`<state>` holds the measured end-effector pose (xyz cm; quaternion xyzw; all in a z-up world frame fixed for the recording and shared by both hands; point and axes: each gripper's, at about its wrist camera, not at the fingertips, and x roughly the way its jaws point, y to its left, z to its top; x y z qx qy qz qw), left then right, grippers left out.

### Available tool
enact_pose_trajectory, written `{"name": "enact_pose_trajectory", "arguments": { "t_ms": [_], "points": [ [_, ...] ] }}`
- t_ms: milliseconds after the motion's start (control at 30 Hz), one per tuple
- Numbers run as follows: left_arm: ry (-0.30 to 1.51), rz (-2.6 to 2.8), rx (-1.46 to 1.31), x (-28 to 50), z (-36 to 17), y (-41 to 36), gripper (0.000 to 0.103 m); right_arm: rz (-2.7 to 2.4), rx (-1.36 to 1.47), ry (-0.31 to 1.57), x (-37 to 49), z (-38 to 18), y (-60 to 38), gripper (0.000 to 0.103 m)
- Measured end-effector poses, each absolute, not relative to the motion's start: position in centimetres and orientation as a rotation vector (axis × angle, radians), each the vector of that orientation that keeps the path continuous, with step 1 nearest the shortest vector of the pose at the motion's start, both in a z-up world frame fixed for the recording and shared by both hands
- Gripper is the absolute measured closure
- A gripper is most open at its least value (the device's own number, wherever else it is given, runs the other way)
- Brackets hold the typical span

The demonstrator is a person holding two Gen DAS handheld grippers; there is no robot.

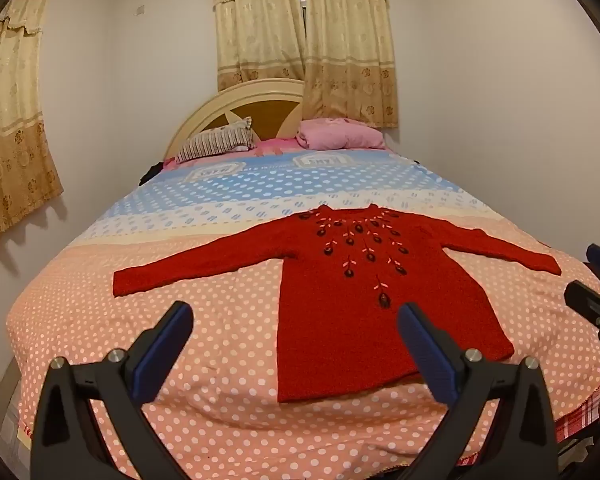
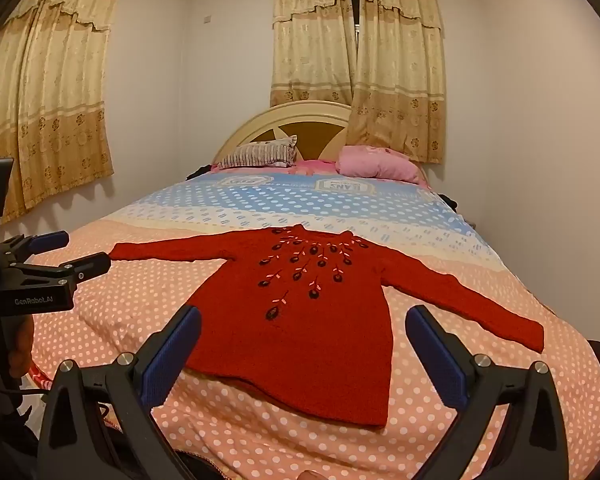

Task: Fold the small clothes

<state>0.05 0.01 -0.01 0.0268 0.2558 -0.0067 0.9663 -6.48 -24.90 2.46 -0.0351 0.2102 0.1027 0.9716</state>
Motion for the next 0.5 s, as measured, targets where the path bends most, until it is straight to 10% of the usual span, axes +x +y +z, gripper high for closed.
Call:
{"name": "enact_pose_trajectory", "arguments": {
  "t_ms": [500],
  "points": [
    [0.508, 0.005, 0.071, 0.3, -0.2, 0.1, 0.0, 0.205, -0.046, 0.431, -6.5, 2.5, -25.7, 0.001]
  ]
}}
